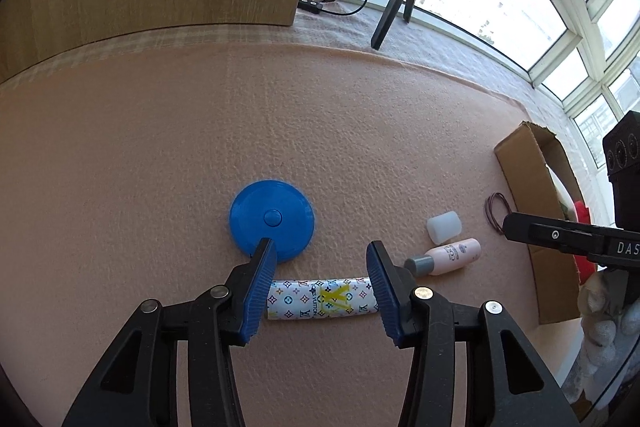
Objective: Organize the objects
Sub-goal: 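Withdraw the right gripper and move it toward the small pink bottle, then close the right gripper on the pink COGI bottle while the left gripper grasps the patterned lighter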
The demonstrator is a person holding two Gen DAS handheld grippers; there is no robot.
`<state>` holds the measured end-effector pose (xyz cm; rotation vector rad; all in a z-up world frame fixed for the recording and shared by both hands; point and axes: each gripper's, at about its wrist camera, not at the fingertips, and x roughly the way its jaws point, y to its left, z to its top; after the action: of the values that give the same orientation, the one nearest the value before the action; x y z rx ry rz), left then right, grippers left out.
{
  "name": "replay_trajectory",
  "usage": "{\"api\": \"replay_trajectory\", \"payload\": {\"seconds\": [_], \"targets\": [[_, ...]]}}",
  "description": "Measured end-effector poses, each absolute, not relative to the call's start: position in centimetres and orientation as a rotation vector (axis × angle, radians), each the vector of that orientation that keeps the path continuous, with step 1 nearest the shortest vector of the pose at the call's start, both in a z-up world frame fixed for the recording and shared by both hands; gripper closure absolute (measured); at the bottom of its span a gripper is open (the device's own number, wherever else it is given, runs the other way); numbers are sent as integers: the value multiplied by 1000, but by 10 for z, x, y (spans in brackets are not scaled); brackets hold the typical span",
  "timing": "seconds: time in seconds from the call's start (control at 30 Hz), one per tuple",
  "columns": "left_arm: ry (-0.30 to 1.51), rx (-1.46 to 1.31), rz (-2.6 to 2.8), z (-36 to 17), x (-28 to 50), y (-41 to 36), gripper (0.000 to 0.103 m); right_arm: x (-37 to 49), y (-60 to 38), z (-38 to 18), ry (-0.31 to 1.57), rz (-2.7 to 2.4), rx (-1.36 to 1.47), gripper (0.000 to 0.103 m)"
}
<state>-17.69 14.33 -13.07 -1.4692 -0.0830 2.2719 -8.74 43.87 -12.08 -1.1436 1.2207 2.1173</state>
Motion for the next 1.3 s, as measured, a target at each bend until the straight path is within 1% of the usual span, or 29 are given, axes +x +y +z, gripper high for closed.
{"api": "replay_trajectory", "payload": {"seconds": [0.27, 0.37, 0.6, 0.83, 0.97, 1.13, 1.3], "targets": [[-27, -1452, 2264, -131, -178, 150, 52, -97, 437, -123, 1191, 2130, -1188, 53], [-44, -1458, 2267, -131, -179, 146, 52, -97, 437, -124, 1191, 2128, -1192, 53], [-30, -1474, 2270, -129, -183, 143, 52, -94, 439, -127, 1239, 2126, -1170, 53], [-95, -1472, 2284, -124, -180, 121, 52, -91, 437, -133, 1304, 2127, -1148, 53], [-94, -1484, 2272, -127, -174, 117, 52, -89, 439, -138, 1353, 2121, -1132, 53], [-123, -1504, 2248, -134, -173, 123, 57, -96, 437, -144, 1395, 2115, -1149, 58], [-69, -1494, 2231, -138, -167, 137, 57, -104, 431, -144, 1371, 2128, -1172, 62]]}}
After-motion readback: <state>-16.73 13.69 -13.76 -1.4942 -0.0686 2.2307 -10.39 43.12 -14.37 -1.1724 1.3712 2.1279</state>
